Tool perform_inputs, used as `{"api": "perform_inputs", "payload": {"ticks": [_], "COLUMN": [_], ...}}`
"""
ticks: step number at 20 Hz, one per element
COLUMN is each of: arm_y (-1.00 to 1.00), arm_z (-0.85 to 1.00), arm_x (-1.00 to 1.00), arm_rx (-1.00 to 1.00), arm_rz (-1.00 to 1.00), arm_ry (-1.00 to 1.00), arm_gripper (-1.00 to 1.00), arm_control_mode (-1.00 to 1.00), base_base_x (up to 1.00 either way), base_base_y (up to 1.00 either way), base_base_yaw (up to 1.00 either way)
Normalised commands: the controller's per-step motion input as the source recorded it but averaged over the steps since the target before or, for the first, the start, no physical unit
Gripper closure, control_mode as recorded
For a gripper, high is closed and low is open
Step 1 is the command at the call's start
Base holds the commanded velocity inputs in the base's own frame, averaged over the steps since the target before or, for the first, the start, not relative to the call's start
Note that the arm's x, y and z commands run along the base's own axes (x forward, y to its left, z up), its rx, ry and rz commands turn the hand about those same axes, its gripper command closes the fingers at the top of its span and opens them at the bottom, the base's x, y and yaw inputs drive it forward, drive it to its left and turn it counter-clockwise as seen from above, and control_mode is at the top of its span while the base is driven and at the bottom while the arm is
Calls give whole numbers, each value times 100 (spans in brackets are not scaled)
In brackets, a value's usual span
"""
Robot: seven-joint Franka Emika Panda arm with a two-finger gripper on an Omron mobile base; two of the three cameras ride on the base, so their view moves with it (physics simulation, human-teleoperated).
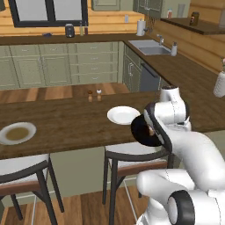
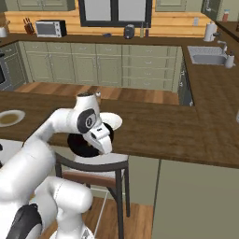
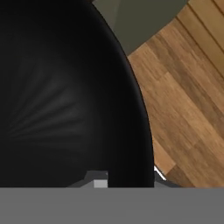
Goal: Pick the chicken drumstick and avocado from their plates and place them in the bowl. Then put the bowl in the fridge.
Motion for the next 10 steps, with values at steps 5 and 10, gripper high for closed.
{"api": "perform_inputs", "payload": {"ticks": [5,10], "arm_y": [12,1], "arm_z": [53,9], "arm_x": [-64,-24], "arm_rx": [0,2], "arm_rz": [1,1], "arm_ry": [1,6], "arm_gripper": [100,100], "arm_control_mode": [-100,100], "base_base_x": [0,0], "base_base_y": [0,0], "base_base_yaw": [0,0]}}
